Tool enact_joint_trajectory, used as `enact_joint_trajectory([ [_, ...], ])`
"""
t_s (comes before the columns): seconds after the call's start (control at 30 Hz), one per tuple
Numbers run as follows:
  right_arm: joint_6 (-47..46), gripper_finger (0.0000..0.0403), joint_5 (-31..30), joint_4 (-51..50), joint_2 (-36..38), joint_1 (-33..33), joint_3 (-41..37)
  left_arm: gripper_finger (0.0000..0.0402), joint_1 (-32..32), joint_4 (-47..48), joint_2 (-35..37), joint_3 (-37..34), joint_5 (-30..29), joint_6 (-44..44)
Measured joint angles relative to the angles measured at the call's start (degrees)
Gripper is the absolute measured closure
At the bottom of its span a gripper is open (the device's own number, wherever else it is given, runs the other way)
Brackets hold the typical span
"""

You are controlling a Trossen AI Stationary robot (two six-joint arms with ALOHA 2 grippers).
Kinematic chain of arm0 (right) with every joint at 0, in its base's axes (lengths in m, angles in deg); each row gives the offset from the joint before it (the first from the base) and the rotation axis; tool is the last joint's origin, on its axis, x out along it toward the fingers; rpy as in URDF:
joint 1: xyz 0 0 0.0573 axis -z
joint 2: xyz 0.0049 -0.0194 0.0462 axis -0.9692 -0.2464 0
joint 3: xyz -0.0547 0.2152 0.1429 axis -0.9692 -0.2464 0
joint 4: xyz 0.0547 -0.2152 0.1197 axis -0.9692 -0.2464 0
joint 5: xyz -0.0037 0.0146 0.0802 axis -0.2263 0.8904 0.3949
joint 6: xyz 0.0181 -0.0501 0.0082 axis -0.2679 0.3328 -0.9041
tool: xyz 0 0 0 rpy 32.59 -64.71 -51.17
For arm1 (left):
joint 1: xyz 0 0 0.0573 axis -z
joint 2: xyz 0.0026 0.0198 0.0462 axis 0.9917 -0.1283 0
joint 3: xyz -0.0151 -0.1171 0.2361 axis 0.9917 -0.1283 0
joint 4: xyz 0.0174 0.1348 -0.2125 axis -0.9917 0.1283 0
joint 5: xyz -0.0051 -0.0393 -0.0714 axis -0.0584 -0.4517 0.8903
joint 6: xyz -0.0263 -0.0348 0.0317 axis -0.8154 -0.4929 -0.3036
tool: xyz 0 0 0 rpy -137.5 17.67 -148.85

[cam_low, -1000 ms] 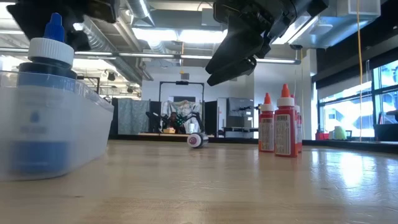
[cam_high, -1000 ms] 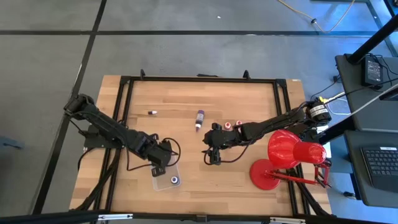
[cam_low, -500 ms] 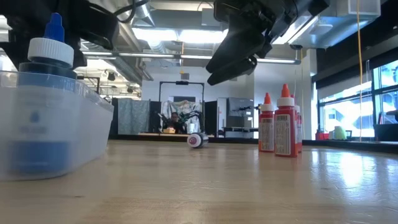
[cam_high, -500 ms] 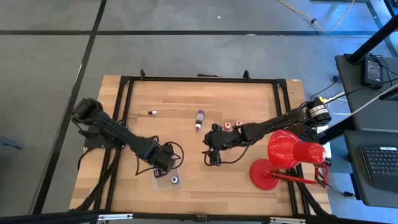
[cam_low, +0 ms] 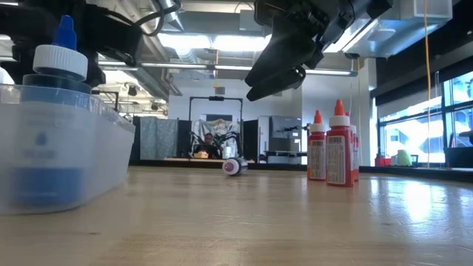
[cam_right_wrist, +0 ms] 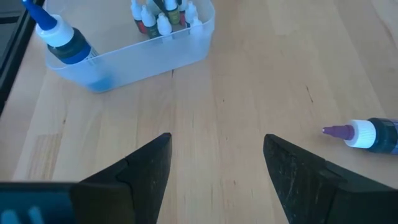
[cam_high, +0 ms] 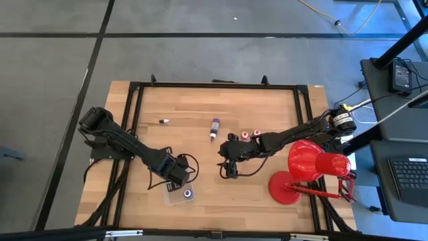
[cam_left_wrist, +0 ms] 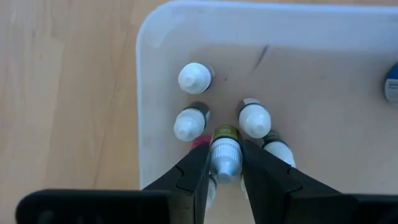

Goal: Pick & Place food coloring
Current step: Put the small green food coloring bottle into the bin, then put the small red food coloring bottle into the bin

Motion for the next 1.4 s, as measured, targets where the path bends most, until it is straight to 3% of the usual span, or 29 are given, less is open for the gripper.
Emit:
enact_joint_trajectory([
  [0.77,0.0,0.0147,0.0,0.0,0.0,0.0,0.0,0.0296,0.0,-0.1,0.0,0.0,0.4,2.3],
  [0.93,0.0,0.0147,0.0,0.0,0.0,0.0,0.0,0.0296,-0.1,5.8,1.4,2.8,1.6,3.0],
  [1.03,0.1,0.0147,0.0,0.0,0.0,0.0,0.0,0.0297,-0.6,11.2,3.9,4.5,-3.3,2.9],
  [1.13,0.4,0.0147,-0.1,0.0,0.0,0.0,0.0,0.0297,-2.7,16.4,7.2,5.5,-11.7,-0.7],
  [1.2,1.1,0.0147,-0.2,0.0,0.0,0.1,0.0,0.0295,-5.3,19.4,9.0,5.6,-13.8,-1.9],
  [1.4,1.7,0.0147,-0.2,0.0,0.0,0.1,0.0,0.0298,-18.3,25.4,10.5,5.5,-8.7,2.4],
])
